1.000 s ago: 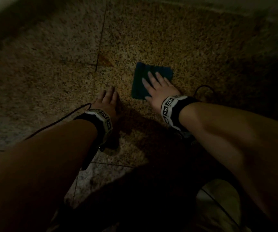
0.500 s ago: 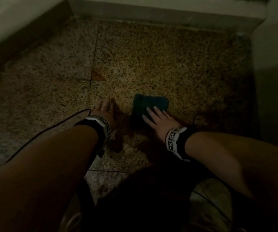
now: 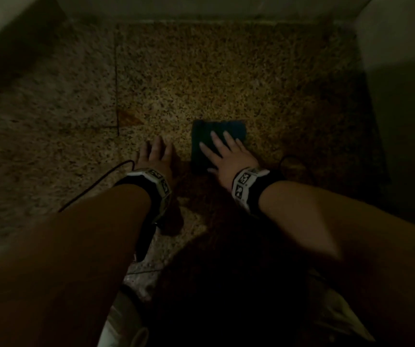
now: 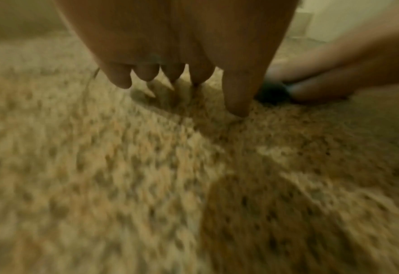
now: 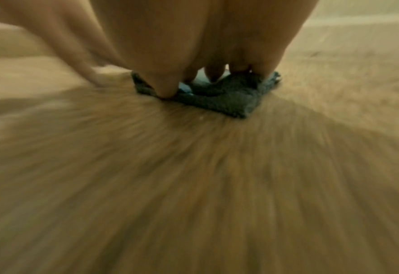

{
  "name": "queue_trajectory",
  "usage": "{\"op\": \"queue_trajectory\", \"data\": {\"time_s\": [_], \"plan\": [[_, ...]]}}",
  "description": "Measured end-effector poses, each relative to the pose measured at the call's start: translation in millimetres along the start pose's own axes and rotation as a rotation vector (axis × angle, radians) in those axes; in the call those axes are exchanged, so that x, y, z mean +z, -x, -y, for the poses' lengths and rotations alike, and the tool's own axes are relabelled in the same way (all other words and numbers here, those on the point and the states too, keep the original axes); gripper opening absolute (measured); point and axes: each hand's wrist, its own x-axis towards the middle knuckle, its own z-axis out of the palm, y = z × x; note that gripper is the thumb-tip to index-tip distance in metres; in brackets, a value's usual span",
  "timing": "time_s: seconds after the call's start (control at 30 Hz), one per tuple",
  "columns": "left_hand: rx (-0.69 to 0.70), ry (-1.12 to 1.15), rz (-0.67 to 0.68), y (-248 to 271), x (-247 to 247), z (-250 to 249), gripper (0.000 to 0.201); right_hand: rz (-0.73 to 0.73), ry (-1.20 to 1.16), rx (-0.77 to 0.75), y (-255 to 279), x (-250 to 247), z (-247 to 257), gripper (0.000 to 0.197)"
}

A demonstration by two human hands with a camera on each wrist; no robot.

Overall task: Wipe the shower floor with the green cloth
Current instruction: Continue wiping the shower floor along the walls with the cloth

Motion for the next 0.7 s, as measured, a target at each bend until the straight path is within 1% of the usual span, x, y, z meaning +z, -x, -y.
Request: {"op": "queue_trajectory", "data": {"time_s": [0.13,0.27,0.43,0.57,0.7], "plan": [[0.016,0.012,-0.036,-2,8,3,0.089,0.006,-0.040,0.046,-14,-21,1,0.059],[0.010,0.016,-0.040,2,7,4,0.087,0.009,-0.026,0.059,-15,-21,1,0.058],[0.025,-0.007,-0.066,6,-1,-2,0.089,0.002,0.036,-0.016,10,-3,-9,0.058],[0.035,-0.031,-0.030,5,-10,-11,0.090,0.089,0.085,-0.077,40,24,-21,0.064],[0.059,-0.013,-0.009,2,-8,-19,0.093,0.105,0.040,-0.093,59,37,-24,0.062]]}}
